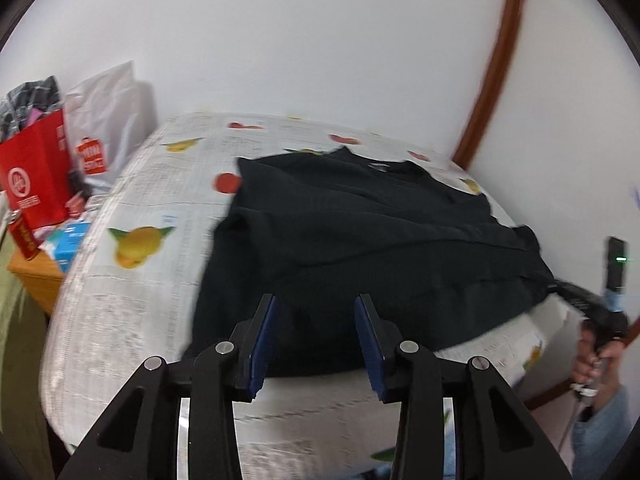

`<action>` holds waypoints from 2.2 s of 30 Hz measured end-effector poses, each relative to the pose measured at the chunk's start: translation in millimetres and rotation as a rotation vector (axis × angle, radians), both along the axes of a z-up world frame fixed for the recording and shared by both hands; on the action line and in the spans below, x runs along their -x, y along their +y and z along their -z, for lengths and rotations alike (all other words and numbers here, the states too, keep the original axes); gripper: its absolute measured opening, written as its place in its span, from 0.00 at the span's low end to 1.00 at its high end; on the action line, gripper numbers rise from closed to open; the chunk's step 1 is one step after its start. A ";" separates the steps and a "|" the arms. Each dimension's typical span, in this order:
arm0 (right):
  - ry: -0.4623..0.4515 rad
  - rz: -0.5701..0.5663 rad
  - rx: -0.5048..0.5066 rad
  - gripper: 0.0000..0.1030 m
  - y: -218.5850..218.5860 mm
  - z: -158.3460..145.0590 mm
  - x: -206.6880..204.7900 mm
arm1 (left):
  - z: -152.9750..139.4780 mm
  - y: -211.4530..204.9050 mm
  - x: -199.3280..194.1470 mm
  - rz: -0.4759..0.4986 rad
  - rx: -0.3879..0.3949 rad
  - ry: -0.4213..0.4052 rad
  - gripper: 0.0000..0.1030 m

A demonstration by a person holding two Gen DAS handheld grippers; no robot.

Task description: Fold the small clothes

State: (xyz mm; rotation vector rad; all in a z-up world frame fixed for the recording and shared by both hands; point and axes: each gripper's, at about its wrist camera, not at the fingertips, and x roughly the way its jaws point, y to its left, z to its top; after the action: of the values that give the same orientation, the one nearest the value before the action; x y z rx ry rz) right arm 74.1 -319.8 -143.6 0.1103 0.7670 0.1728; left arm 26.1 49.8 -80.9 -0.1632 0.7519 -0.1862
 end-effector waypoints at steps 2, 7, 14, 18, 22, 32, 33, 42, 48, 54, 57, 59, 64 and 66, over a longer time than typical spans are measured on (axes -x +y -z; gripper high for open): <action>0.043 -0.017 0.022 0.06 10.8 21.1 -8.2 | 6.4 -11.5 -1.8 0.042 0.005 0.018 0.36; 0.091 0.011 0.061 0.04 14.6 41.9 -7.8 | 20.0 -36.3 -9.0 0.147 0.001 0.063 0.32; 0.099 0.041 0.088 0.03 14.3 33.4 -15.6 | 44.8 -54.0 -44.8 0.184 0.052 0.184 0.31; 0.106 0.035 0.131 0.03 21.0 37.6 -20.9 | 58.0 -61.9 -55.1 0.192 0.071 0.229 0.30; 0.146 0.029 0.130 0.03 21.0 32.4 -31.7 | 50.5 -59.2 -63.9 0.154 0.095 0.209 0.29; 0.114 0.024 0.090 0.02 19.2 18.0 -72.3 | 20.0 -58.3 -93.6 0.108 -0.058 0.055 0.28; 0.106 0.023 0.084 0.02 19.6 16.0 -75.9 | 19.1 -56.3 -97.7 0.105 -0.056 0.052 0.28; 0.023 0.036 0.069 0.04 19.0 -6.2 -134.1 | 4.4 -42.4 -158.4 0.055 -0.047 0.005 0.29; 0.003 0.104 0.075 0.09 3.8 -15.6 -181.4 | -7.5 -30.8 -207.1 -0.018 -0.089 -0.006 0.29; -0.032 0.137 0.108 0.44 -23.4 -23.7 -194.3 | -14.9 -5.6 -212.0 -0.054 -0.139 -0.045 0.44; -0.001 0.154 0.145 0.46 -38.2 -12.9 -199.5 | -1.5 7.8 -212.6 -0.050 -0.145 0.000 0.46; 0.035 0.157 0.165 0.46 -46.6 -3.0 -206.0 | 10.7 15.9 -212.5 -0.049 -0.167 0.034 0.46; 0.097 0.117 0.165 0.46 -51.8 17.4 -220.4 | 31.6 17.2 -212.3 -0.002 -0.206 0.082 0.45; 0.113 0.096 0.178 0.45 -47.4 22.6 -226.1 | 38.2 14.2 -217.6 0.001 -0.225 0.104 0.43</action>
State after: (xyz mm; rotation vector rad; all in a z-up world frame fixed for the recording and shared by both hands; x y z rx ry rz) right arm 300.2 -367.2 -166.2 -0.0123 0.8845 0.0063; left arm 243.8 64.0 -119.1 0.0413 0.8706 -0.0933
